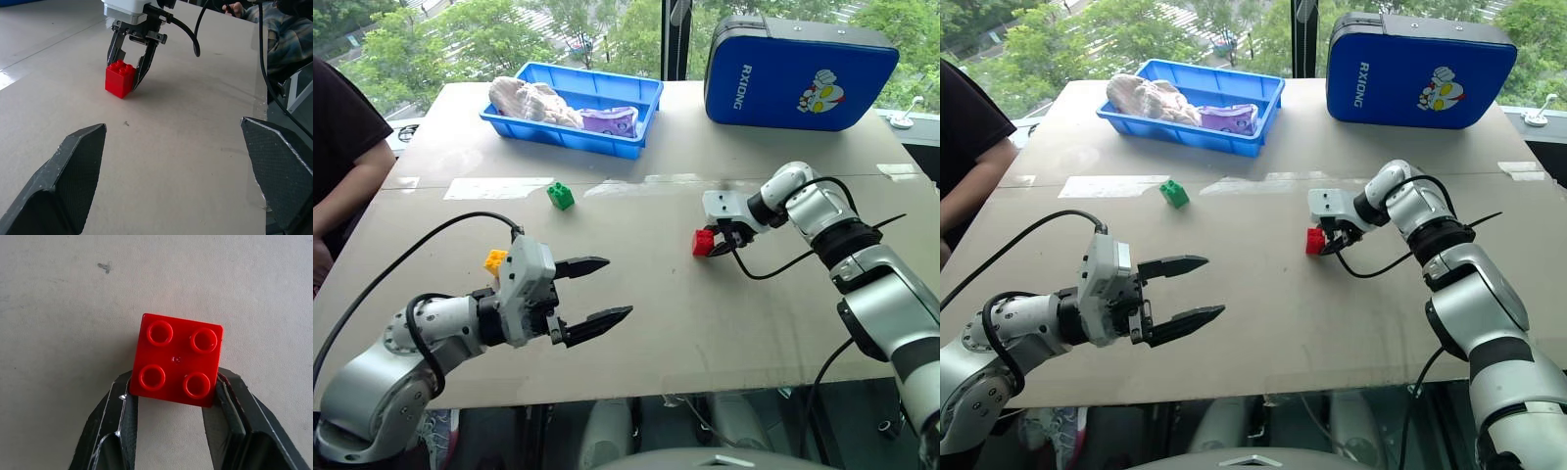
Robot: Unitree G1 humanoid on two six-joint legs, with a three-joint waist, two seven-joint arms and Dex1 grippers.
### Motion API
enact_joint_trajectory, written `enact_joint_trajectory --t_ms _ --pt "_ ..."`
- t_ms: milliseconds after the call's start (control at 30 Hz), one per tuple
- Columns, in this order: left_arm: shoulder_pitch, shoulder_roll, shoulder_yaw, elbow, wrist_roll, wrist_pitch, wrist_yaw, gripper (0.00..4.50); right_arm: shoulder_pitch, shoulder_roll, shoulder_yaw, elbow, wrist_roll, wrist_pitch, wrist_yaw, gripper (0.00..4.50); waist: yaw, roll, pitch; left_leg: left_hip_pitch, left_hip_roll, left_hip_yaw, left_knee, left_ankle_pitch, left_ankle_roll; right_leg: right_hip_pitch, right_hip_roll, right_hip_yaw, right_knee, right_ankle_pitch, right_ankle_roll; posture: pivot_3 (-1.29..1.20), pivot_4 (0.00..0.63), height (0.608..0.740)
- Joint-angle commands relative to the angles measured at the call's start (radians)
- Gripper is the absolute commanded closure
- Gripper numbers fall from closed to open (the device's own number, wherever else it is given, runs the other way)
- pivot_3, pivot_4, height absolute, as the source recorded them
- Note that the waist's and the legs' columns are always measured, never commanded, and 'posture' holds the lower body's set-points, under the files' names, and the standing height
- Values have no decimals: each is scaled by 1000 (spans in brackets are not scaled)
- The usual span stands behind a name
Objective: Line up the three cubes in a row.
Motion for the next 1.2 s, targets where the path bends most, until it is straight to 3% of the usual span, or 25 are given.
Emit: enact_joint_trajectory --t_ms 33,233,267,300,433,467,633,867,1033,1200 --pt "-17 0 8 -32 -20 -2 13 0 -33 7 -37 18 -11 -37 5 3143 0 0 0 0 0 0 0 0 0 0 0 0 0 0 0 0 150 740" --pt "-7 -3 11 -48 -32 3 29 0 -40 20 -40 47 -23 -74 23 3143 -1 0 0 0 0 0 0 0 0 0 0 0 0 0 0 0 150 740" --pt "-5 -2 12 -50 -33 3 30 0 -42 22 -41 54 -27 -81 26 2344 -1 0 0 0 0 0 0 0 -1 0 0 0 0 0 0 0 150 740" --pt "-4 -2 12 -50 -33 3 31 0 -44 24 -42 61 -30 -89 26 2138 -1 0 0 0 0 0 0 0 -1 0 0 0 0 0 0 0 150 740" --pt "6 0 18 -55 -37 3 37 0 -46 33 -57 71 -29 -102 29 274 0 0 0 0 0 0 0 0 -1 0 0 0 0 0 0 0 150 740" --pt "8 0 19 -55 -36 3 38 0 -45 32 -64 67 -26 -102 29 27 -1 0 0 0 0 0 0 0 -1 0 0 0 0 0 0 0 150 740" --pt "14 -36 29 -28 1 6 129 0 -5 -14 -155 -78 58 -1 55 27 1 1 1 0 0 0 0 0 -1 0 0 0 0 0 0 0 150 740" --pt "-53 -126 33 49 40 14 285 0 264 -139 -325 -624 179 357 -69 27 16 1 0 0 0 -2 0 0 0 1 0 -1 0 0 0 0 150 740" --pt "-94 -114 -3 75 21 18 226 0 422 -153 -361 -896 185 700 -238 27 11 1 0 0 0 -1 1 0 0 1 0 -1 1 0 0 0 150 740" --pt "-61 -25 -6 66 -13 -4 6 0 405 -64 -326 -900 193 885 -370 27 -4 0 0 2 0 1 1 0 0 0 2 1 1 1 -1 0 150 740"
